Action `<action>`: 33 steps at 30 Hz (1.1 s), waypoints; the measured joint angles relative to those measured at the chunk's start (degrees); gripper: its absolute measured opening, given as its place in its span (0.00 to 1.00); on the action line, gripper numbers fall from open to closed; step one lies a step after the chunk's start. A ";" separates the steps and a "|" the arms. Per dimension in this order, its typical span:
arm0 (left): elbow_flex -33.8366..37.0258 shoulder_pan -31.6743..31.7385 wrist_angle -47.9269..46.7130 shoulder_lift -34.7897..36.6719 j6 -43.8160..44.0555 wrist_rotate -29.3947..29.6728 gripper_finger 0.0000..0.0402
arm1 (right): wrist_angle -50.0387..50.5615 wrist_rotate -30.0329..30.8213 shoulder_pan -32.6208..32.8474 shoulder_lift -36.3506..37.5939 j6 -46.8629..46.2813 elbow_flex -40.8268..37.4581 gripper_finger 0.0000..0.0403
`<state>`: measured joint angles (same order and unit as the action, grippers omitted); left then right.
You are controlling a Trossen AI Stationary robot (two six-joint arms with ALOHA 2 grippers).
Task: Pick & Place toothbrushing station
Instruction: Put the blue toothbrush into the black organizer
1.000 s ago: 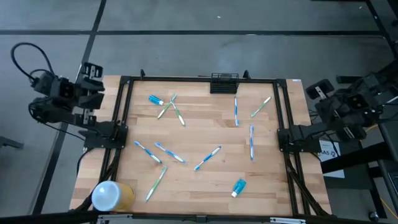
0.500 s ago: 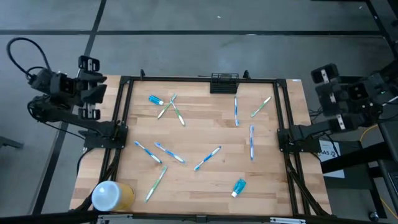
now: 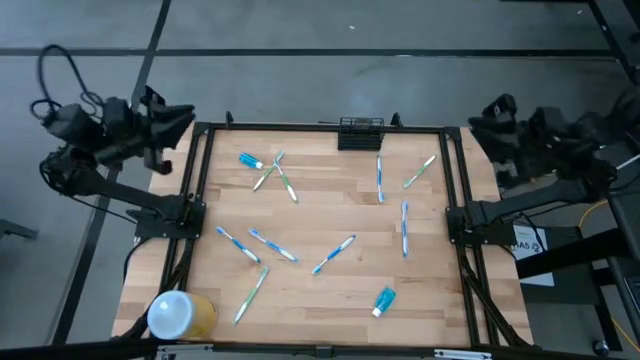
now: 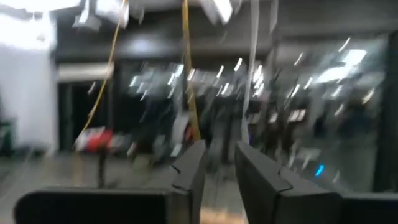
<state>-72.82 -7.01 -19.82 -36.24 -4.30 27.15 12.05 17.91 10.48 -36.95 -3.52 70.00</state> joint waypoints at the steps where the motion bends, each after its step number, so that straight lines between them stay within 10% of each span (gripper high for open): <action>1: -2.17 0.00 -4.31 -1.73 1.03 1.52 0.24 | 4.30 2.61 0.00 -1.21 -1.57 2.15 0.24; 6: -9.62 0.10 -26.74 -11.27 11.11 9.30 0.36 | 34.55 7.98 -0.81 -10.74 -16.70 12.31 0.29; 14: -5.78 3.04 -40.15 -23.87 25.00 17.76 0.45 | 66.73 -0.33 -2.62 -22.08 -42.25 9.98 0.34; 24: 3.15 0.95 -38.16 -17.68 41.03 27.90 0.46 | 57.82 -3.56 2.54 -15.27 -79.47 -17.02 0.34; 33: 8.53 0.96 -31.84 -12.00 39.71 26.84 0.46 | 42.52 -10.39 -0.33 -18.73 -84.59 -33.83 0.34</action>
<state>-64.29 -6.04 -51.66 -48.24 35.41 53.99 54.57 7.52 10.15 -55.68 -88.12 36.17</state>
